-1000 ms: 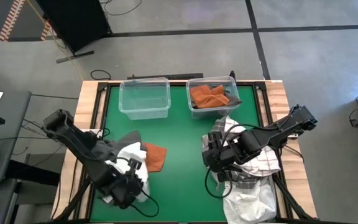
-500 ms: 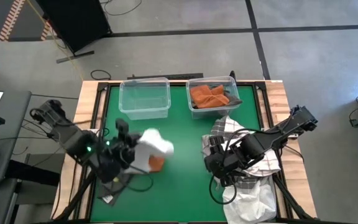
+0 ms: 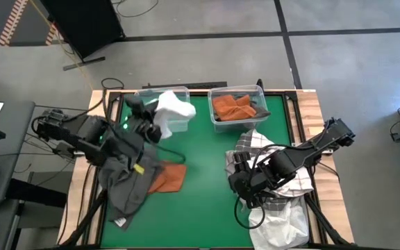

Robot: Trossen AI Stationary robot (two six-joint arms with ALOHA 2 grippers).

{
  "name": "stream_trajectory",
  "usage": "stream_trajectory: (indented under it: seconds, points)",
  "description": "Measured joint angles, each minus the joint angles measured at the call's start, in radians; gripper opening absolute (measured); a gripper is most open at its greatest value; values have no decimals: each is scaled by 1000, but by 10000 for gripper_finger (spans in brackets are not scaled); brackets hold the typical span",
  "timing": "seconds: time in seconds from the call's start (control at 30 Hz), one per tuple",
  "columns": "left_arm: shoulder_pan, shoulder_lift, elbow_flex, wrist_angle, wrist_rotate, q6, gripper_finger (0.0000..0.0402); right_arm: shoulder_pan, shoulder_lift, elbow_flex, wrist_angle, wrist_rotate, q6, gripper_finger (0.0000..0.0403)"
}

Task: Sort towels by color in basket
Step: Put the left white towel into the left transparent bin

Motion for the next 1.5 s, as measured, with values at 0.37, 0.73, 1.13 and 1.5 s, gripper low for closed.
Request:
stream_trajectory:
  seconds: [0.37, 0.73, 1.13, 1.5]
  points:
    - [273, 1, 12, 204, 191, 220, 1, -12, 0, 0, 9, 8, -9, 239]
    - [590, 0, -61, 187, 468, 42, 0, -3, 0, 0, 9, 8, 20, 239]
    - [752, 0, -320, 184, 765, -145, 2, -4, 0, 0, 9, 8, 21, 239]
    - [912, 0, -457, 110, 1132, -315, 6, -23, 0, 0, 31, 37, 0, 239]
